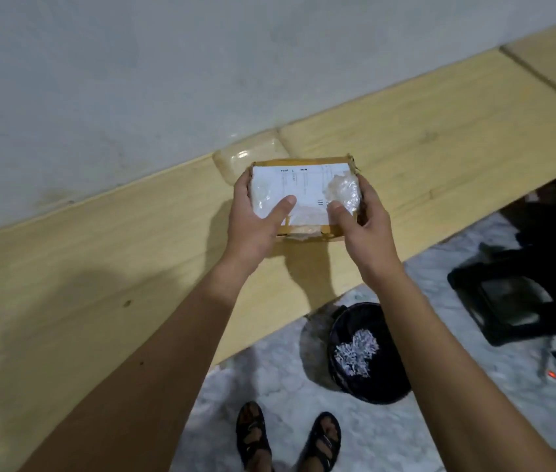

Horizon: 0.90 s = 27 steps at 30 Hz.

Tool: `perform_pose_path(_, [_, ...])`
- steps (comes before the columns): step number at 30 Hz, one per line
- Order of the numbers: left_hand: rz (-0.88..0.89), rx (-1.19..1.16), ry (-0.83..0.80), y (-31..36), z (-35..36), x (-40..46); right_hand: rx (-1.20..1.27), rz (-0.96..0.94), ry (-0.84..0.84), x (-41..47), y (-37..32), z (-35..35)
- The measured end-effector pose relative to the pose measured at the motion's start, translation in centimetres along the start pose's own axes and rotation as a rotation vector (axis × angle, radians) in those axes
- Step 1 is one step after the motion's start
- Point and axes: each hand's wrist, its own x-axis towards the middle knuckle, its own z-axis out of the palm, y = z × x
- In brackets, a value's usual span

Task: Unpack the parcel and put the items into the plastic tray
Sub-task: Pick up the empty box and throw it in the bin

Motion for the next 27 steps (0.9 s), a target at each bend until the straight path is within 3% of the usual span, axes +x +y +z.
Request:
perform_pose_path(5, [0.01,0.016,-0.235,0.3,11.1,-3.9,-0.001,0.086,0.312,-4.2,2.2,-10.7])
perform_pose_path(11, [-0.052,0.064,-0.444,-3.5,19.3,-10.5,0.019,0.24,0.54,-11.1,8.1,-17.9])
perform_pose_path(19, [-0.234,0.156,-0.623,-9.3,20.6,-14.7,0.02,0.442,0.59,-16.5,13.7,-19.7])
perform_pose_path(27, [-0.235,0.328,-0.681,-10.3,19.0,-14.6,-0.122,0.492,0.55,-17.1,15.9,-19.5])
